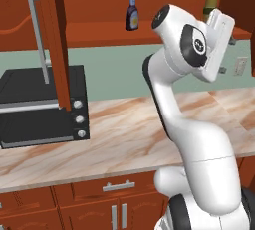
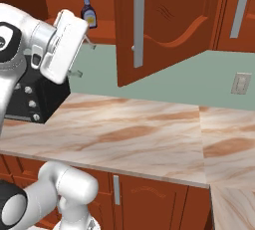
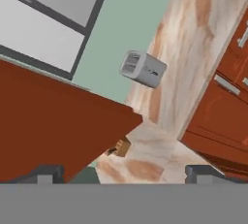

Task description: Move the condiment bottle and oil and vinegar bottle from the cabinet to the dining counter.

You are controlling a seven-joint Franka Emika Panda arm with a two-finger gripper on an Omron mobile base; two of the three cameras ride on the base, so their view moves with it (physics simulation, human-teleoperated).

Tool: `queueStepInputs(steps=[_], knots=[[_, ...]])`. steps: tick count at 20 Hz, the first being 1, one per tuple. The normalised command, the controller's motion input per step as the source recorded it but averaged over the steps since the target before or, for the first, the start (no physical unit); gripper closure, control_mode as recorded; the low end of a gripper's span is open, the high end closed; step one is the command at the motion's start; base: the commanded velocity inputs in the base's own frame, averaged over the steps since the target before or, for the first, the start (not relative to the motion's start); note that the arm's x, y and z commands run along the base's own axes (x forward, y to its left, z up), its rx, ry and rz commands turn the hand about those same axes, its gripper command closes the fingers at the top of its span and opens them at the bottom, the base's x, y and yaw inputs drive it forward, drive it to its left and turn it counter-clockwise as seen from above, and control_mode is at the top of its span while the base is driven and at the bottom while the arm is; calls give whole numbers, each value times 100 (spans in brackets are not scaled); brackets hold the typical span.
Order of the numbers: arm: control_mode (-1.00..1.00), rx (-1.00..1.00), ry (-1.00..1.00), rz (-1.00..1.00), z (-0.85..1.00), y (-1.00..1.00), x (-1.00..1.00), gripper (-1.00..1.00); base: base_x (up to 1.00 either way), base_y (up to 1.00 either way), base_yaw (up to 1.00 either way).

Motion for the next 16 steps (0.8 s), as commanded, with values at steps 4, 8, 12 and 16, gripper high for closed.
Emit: queueStepInputs(steps=[4,8,12,16], knots=[[-100,0,-14,0,0,-34,21,-100,0,0,0],[-100,0,-13,0,-4,-41,17,-100,0,0,0],[-100,0,-13,2,-9,-43,18,-100,0,0,0],[-100,0,-15,3,-15,-31,24,-100,0,0,0]])
